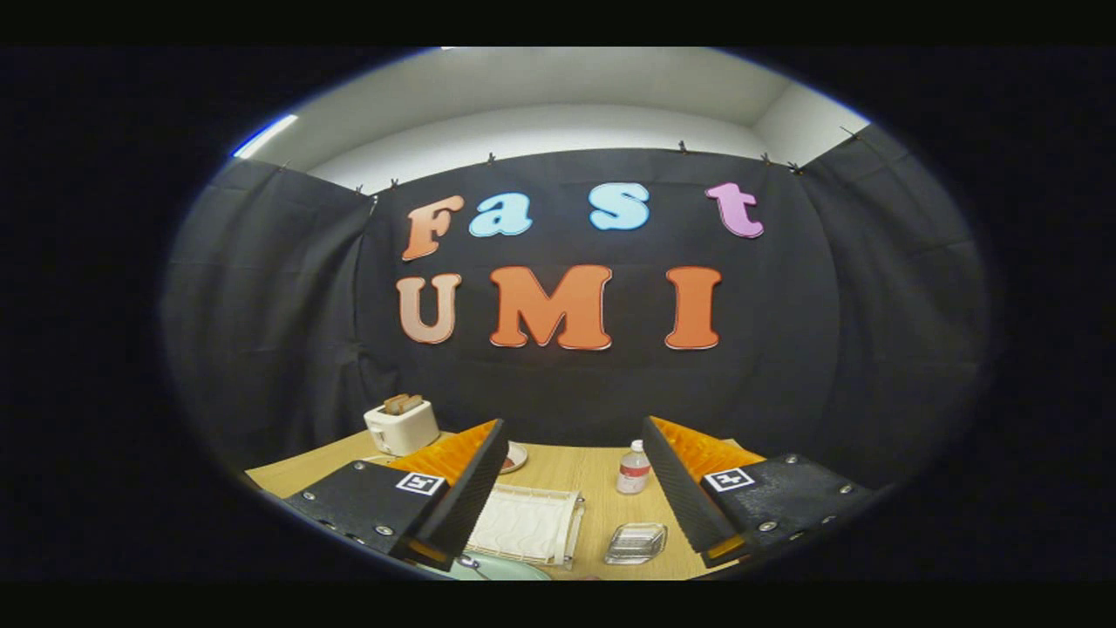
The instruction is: Take the plate from the dish rack, then take the spoon from the basket and place it into the plate.
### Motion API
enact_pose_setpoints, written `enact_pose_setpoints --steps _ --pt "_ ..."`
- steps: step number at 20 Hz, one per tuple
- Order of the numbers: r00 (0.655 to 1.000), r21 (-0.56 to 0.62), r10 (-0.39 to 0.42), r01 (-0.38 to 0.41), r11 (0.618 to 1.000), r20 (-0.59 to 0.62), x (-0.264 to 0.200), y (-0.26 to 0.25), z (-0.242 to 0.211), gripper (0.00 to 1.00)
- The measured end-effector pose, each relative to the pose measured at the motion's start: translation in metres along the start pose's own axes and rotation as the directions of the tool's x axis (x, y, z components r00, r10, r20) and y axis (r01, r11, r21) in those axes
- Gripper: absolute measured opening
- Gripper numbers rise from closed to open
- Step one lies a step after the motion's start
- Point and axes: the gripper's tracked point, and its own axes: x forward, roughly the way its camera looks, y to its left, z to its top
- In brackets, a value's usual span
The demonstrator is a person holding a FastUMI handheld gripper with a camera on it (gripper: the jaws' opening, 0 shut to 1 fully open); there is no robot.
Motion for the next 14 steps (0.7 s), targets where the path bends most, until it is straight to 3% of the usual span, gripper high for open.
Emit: enact_pose_setpoints --steps 14 --pt "0.99 -0.04 -0.033 0.039 0.998 0.137 -0.005 -0.011 0.055 0.92"
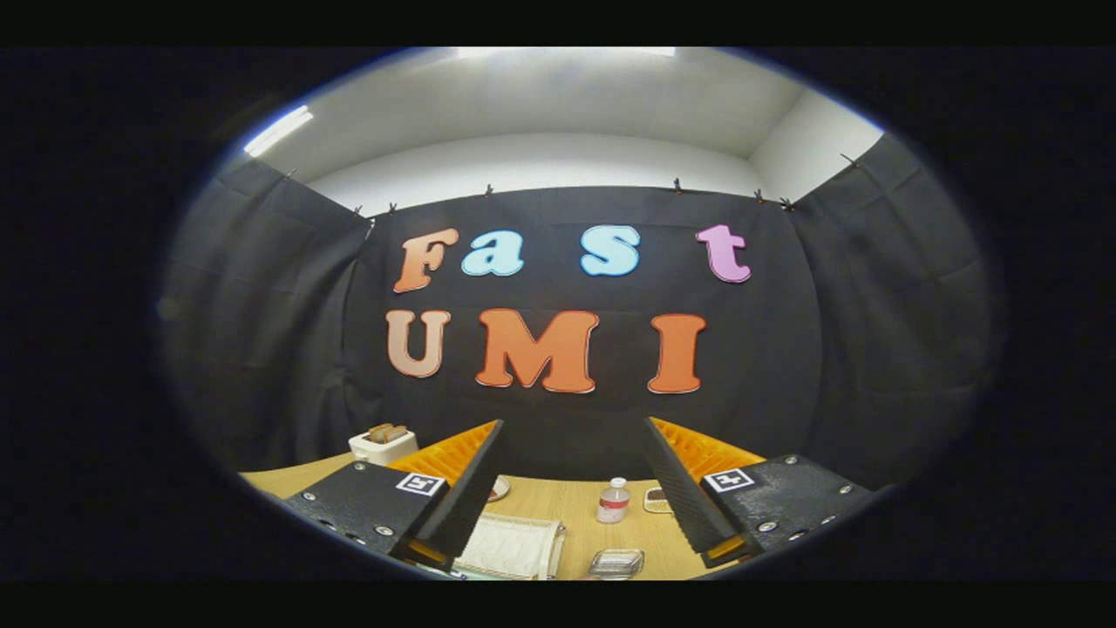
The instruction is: Take the plate from the dish rack, then take the spoon from the basket and place it into the plate.
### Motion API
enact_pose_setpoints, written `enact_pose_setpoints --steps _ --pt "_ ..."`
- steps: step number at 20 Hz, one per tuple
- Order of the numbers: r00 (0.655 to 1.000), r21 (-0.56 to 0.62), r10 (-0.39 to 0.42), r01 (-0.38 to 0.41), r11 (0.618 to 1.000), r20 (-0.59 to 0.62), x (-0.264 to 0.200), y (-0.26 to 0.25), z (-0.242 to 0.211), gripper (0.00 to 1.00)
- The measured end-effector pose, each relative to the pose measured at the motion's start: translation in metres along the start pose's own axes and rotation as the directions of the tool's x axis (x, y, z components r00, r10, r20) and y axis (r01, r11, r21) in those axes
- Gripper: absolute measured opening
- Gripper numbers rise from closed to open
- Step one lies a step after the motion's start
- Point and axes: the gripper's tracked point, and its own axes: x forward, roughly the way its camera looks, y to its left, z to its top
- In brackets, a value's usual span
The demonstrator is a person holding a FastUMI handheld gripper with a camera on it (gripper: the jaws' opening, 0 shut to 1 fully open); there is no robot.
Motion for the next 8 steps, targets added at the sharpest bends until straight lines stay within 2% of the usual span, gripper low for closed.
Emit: enact_pose_setpoints --steps 4,8 --pt "1.0 0.04 0.0 -0.001 0.999 0.031 0.002 0.001 0.008 0.92" --pt "0.996 0.012 -0.021 0.02 1.0 0.081 0.004 -0.005 0.017 0.92"
